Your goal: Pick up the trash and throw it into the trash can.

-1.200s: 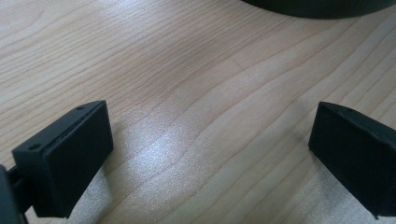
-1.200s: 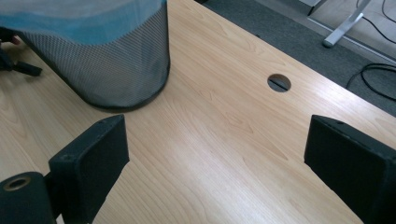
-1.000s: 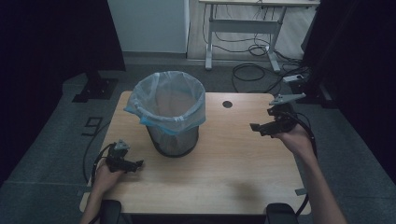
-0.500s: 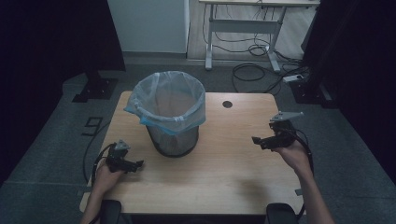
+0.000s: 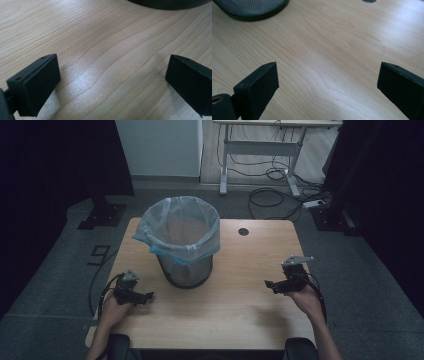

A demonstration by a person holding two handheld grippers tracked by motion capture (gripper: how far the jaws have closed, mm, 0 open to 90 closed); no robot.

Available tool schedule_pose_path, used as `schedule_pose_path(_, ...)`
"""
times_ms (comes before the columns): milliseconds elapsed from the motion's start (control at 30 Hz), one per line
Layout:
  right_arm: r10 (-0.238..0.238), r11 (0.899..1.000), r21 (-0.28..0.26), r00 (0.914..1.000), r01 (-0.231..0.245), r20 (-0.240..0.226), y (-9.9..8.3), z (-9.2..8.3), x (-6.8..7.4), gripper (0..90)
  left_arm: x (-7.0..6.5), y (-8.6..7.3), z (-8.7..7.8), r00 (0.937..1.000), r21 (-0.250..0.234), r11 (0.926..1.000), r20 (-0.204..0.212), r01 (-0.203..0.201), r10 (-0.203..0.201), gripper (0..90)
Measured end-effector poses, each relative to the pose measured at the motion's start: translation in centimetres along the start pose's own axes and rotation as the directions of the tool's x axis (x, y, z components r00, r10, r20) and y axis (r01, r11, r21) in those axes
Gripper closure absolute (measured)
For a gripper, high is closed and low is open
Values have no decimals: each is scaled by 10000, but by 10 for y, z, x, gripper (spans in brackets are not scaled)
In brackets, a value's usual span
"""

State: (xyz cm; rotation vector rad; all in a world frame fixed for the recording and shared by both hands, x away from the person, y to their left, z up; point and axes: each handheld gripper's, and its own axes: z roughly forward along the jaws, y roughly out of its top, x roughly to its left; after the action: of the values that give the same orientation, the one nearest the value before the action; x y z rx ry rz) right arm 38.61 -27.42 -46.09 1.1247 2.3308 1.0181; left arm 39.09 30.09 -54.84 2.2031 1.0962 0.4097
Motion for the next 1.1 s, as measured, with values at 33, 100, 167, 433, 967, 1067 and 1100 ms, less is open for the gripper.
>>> schedule_pose_path(33, 19, 10000, 20, 10000, -19, -13, -3, 2, 1, 34, 0, 0, 0, 10000, 5, 10000, -10, -3, 3, 0)
schedule_pose_path(100, 50, 10000, 60, 10000, -50, -38, -8, 7, 2, 34, 0, 0, 0, 10000, 2, 10000, -4, -3, 3, 0)
schedule_pose_path(167, 57, 9999, 108, 10000, -56, -62, -14, 11, 4, 32, 0, 0, 0, 10000, 7, 10000, -9, -4, 4, 0)
schedule_pose_path(433, 104, 9994, 331, 9998, -98, -171, -36, 29, 12, 29, 0, 0, 0, 10000, 1, 10000, -11, 1, -1, 0)
schedule_pose_path(967, -28, 9981, 610, 9995, 48, -319, -61, 55, 29, 0, 0, 0, 0, 10000, 1, 10000, -8, 2, -2, 0)
schedule_pose_path(1067, -6, 9981, 623, 9992, 32, -411, -66, 60, 32, 0, 0, 0, 0, 10000, 1, 10000, -8, 3, -3, 0)
schedule_pose_path(1100, -6, 9981, 620, 9991, 33, -431, -67, 62, 34, 0, 0, 0, 0, 10000, -1, 10000, -1, 1, -1, 0)
